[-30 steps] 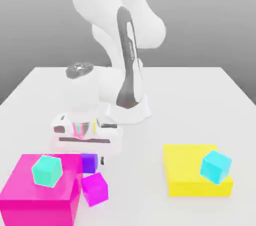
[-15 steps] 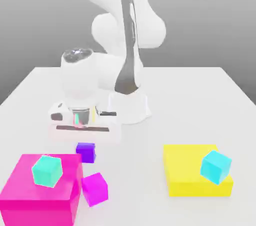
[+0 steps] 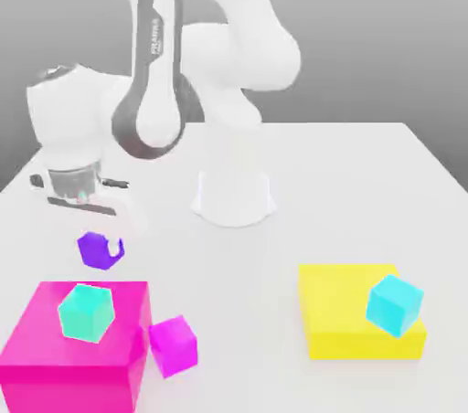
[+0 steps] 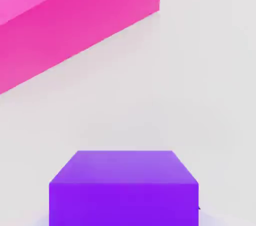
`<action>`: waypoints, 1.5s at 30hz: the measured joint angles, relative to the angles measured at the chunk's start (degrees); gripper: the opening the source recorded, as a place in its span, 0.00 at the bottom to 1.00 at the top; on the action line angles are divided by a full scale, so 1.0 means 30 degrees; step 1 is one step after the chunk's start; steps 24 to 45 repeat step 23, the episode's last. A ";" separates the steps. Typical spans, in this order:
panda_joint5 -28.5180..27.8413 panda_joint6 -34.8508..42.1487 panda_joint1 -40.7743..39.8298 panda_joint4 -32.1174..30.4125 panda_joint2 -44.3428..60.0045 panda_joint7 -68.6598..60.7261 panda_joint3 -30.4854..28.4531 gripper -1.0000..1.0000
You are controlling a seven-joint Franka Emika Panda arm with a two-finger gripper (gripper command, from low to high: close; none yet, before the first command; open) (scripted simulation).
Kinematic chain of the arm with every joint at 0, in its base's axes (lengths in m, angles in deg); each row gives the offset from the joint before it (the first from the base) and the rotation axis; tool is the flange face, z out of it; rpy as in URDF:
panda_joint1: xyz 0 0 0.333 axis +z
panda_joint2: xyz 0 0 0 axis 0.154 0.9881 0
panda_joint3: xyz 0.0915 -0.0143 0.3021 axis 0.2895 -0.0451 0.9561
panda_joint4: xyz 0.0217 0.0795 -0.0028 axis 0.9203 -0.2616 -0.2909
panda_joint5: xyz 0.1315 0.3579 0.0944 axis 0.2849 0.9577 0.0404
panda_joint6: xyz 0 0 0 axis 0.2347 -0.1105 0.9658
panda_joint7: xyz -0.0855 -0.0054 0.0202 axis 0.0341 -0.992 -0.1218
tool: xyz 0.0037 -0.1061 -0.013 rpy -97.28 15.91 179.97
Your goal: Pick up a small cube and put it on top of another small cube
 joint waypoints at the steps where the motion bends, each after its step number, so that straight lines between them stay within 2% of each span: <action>1: -0.0079 0.0481 -0.1029 0.0469 -0.0002 0.0202 0.0725 0.00; 6: -0.0836 0.2718 -0.5031 0.2503 -0.0312 0.1522 0.4155 0.00; 10: -0.2590 0.5175 -0.1540 0.4834 -0.0898 0.3682 0.6401 0.00; 13: -0.4046 0.6931 -0.0730 0.6541 -0.1366 0.5399 0.6921 0.00; 17: -0.5532 0.5237 -0.0346 0.6517 0.0124 0.6717 0.7180 0.00; 18: -0.5899 0.4549 -0.0343 0.6370 0.0685 0.6989 0.7133 1.00; 45: -0.5899 0.4549 -0.0392 0.6370 0.0685 0.6989 0.7133 1.00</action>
